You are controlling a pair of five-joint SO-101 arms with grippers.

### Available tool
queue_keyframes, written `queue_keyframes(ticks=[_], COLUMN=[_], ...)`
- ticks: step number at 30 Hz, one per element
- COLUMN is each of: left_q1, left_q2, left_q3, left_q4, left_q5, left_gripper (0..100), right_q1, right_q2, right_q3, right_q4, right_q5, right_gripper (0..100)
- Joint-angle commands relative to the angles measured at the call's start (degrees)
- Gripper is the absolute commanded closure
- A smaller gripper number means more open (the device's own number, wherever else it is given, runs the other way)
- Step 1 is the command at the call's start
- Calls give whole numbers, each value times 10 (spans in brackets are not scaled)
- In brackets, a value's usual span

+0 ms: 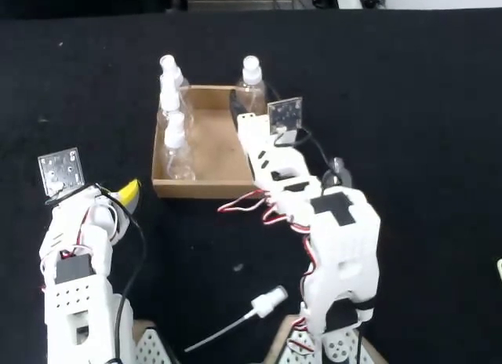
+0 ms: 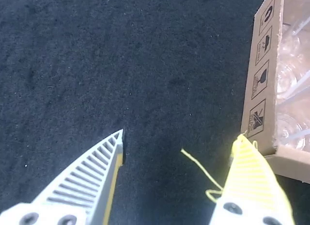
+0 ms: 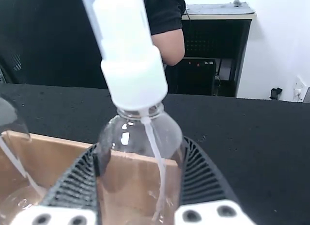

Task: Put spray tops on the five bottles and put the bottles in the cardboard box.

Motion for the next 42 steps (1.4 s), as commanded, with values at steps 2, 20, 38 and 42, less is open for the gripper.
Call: queue_keyframes(ticks=[2, 20, 38, 42], left_q1=[2, 4, 5, 5], left_q2=[-10, -10, -10, -10], left_q3=[-5, -4, -4, -4], left_q4=[-11, -11, -12, -12], left_q5=[-3, -3, -3, -3], left_gripper=[676, 676, 676, 676], right_q1=[12, 12, 11, 11], right_q2=[-6, -6, -6, -6], right_q3=[-21, -21, -20, -20], right_q4=[-12, -11, -12, -11], right_q5=[4, 4, 4, 4], right_gripper=[982, 848, 816, 730])
